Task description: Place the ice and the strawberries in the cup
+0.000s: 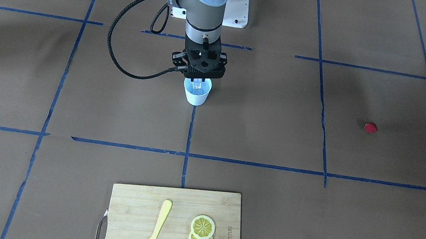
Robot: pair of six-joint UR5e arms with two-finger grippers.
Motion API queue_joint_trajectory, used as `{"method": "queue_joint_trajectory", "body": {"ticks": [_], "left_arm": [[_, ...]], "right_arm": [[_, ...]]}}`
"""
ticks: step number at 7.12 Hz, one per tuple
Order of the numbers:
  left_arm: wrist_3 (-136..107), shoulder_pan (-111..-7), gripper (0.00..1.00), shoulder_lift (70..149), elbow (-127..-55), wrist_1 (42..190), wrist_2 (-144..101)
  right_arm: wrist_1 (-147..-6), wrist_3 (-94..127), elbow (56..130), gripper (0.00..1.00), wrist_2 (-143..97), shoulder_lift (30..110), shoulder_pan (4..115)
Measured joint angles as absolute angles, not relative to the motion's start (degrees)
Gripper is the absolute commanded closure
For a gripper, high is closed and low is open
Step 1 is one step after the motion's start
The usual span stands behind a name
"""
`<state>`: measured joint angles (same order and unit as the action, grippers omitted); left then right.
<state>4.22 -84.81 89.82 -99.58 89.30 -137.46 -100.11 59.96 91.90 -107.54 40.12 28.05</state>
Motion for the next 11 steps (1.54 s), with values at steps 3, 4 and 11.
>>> {"method": "queue_joint_trajectory", "body": {"ticks": [3,4,11], "left_arm": [[3.63,-84.15,0.00,90.10,-99.62,89.32,-137.46],[1.27,-82.63,0.00,90.46,-100.03,89.55,-137.15],[-45.30,-58.55,0.01,86.21,-103.22,118.00,-123.33]], "right_arm": [[-99.47,61.47,92.02,0.01,-107.09,39.97,28.12],[-99.53,61.56,92.40,0.01,-107.14,39.86,28.60],[-104.02,53.68,108.65,0.01,-116.04,52.71,44.99]]}}
